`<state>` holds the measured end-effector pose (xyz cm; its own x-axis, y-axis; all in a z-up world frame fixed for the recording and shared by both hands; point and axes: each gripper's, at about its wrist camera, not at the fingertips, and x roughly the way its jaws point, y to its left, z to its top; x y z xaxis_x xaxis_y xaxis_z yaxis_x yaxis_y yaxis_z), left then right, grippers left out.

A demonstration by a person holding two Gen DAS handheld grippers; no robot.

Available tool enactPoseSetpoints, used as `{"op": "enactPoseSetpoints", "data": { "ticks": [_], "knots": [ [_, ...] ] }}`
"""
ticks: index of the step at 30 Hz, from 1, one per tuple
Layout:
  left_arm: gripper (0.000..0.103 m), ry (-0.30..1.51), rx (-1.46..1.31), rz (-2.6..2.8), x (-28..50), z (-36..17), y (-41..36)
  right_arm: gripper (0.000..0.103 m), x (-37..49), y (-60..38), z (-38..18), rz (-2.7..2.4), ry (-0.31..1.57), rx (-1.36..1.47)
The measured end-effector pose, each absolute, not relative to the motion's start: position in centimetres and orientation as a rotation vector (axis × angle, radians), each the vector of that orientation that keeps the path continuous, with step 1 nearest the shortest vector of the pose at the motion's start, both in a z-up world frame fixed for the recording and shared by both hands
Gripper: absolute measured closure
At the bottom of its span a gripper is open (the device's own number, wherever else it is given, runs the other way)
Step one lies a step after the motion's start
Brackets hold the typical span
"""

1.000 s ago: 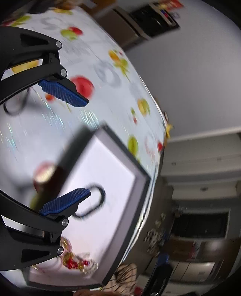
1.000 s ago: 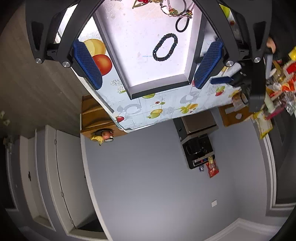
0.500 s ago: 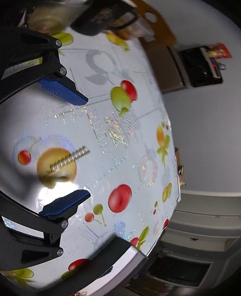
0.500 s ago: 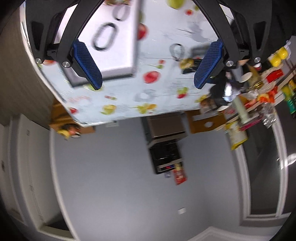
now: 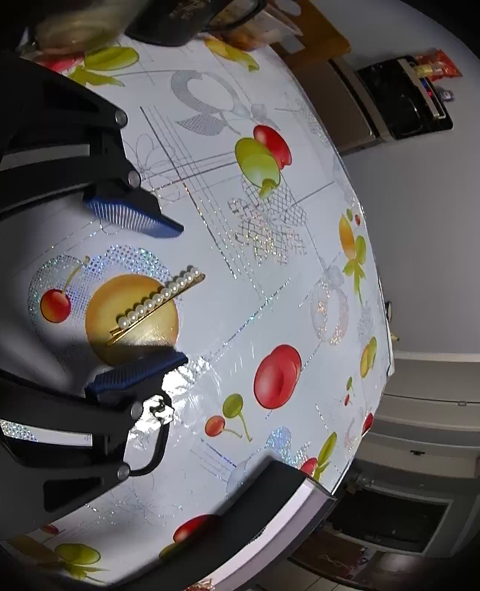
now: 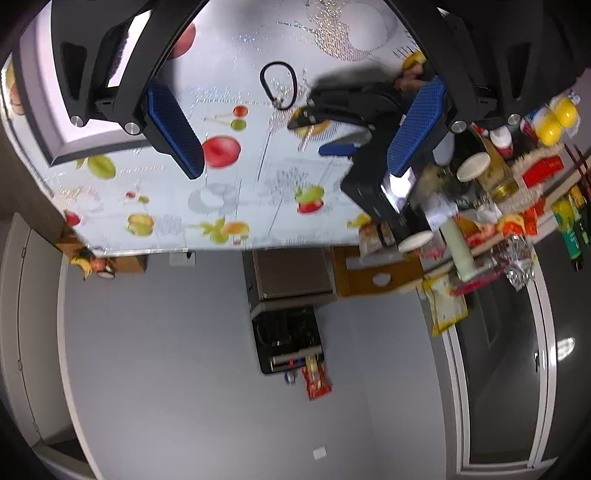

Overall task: Organize jewelry
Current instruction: 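Grasp the pearl bar hair pin with the left tool while the right grasps another black hair tie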

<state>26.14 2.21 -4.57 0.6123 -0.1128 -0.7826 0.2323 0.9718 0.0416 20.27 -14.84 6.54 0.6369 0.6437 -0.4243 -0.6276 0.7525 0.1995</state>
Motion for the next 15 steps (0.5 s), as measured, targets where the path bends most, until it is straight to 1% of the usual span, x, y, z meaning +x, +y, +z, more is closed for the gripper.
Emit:
{"op": "enactPoseSetpoints", "data": {
  "ticks": [1,2,3,5,6,8,11,15],
  "knots": [
    [0.061,0.884,0.147,-0.2,26.0,-4.5,2.2,0.005,20.4,-14.7,6.0,0.722,0.504,0.029],
    [0.068,0.881,0.149,-0.195,25.9,-4.5,2.2,0.005,20.5,-14.8,5.6,0.72,0.506,0.029],
    [0.068,0.881,0.15,-0.194,25.9,-4.5,2.3,0.005,20.6,-14.8,5.2,0.719,0.511,0.034],
    [0.078,0.88,0.15,-0.196,25.8,-4.4,2.3,0.005,21.1,-15.2,4.2,0.729,0.538,0.057],
    [0.08,0.879,0.152,-0.187,25.8,-4.4,2.4,0.005,21.4,-15.3,3.6,0.736,0.561,0.065],
    [0.093,0.879,0.148,-0.17,25.8,-4.4,2.6,0.005,21.9,-14.9,2.7,0.751,0.615,0.054],
    [0.095,0.879,0.154,-0.159,25.9,-4.3,2.6,0.005,21.7,-13.4,1.7,0.777,0.658,-0.03],
    [0.095,0.877,0.164,-0.154,25.9,-4.3,2.4,0.005,20.8,-10.2,-0.5,0.796,0.744,-0.243]
  ]
}}
